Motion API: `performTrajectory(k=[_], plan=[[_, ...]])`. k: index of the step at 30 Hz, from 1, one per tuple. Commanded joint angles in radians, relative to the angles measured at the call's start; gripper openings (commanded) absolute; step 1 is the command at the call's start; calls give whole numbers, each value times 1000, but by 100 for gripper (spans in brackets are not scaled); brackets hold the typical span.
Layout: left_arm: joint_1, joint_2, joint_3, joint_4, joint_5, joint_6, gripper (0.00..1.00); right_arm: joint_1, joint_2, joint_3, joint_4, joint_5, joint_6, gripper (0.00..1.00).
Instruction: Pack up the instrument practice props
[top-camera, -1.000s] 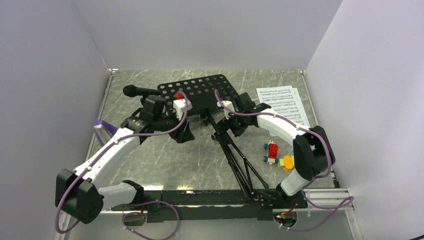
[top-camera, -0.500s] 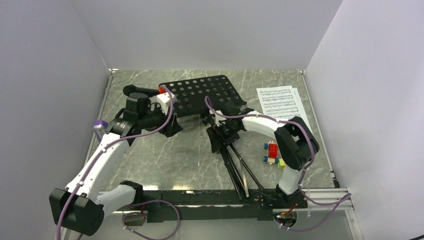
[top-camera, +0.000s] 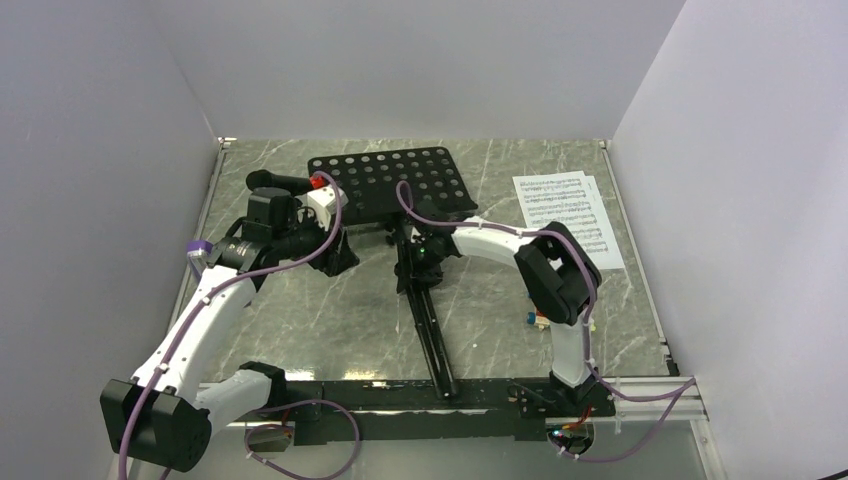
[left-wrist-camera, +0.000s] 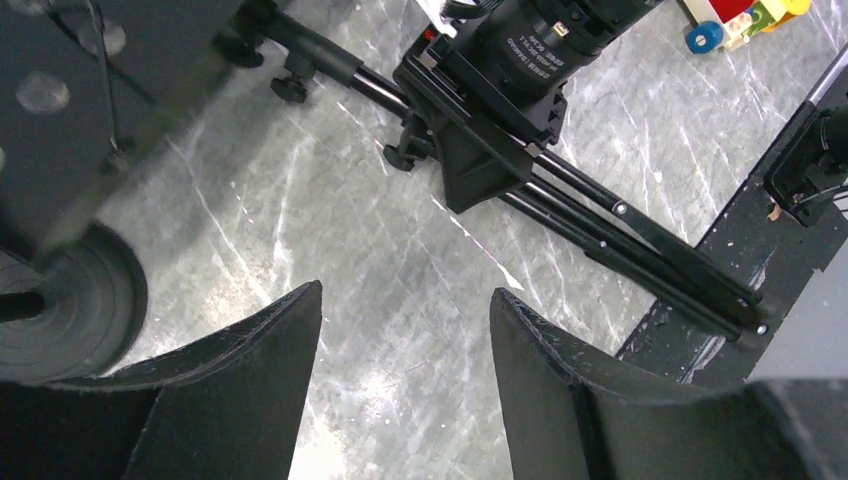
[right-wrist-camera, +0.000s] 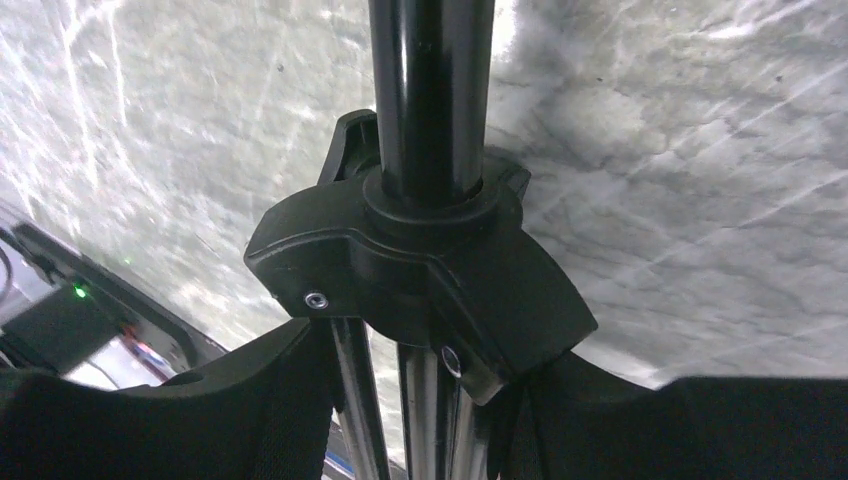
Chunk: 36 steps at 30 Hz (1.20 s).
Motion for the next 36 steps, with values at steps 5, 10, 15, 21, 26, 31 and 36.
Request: performTrajectory(k=[5, 10, 15, 21, 26, 31, 36], plan=[[5, -18, 34, -42, 41, -4, 67, 22, -1, -50, -131, 205, 347, 0], [5, -2, 35, -27, 58, -17, 67, -5, -19, -81, -92, 232, 315, 0], [5, 32, 32, 9, 73, -45, 67, -52, 53, -23, -33, 241, 211, 0], [4, 50, 61, 1, 85, -41, 66, -80, 101, -16, 32, 208, 158, 9], [6, 39, 65, -15, 74, -28, 67, -88, 45, -55, 115, 104, 136, 94], [6, 16, 74, -36, 79, 13, 91, -104, -111, -56, 28, 132, -76, 100], [6, 0, 102, -30, 69, 59, 99, -224, -272, -21, -118, 110, -269, 100]])
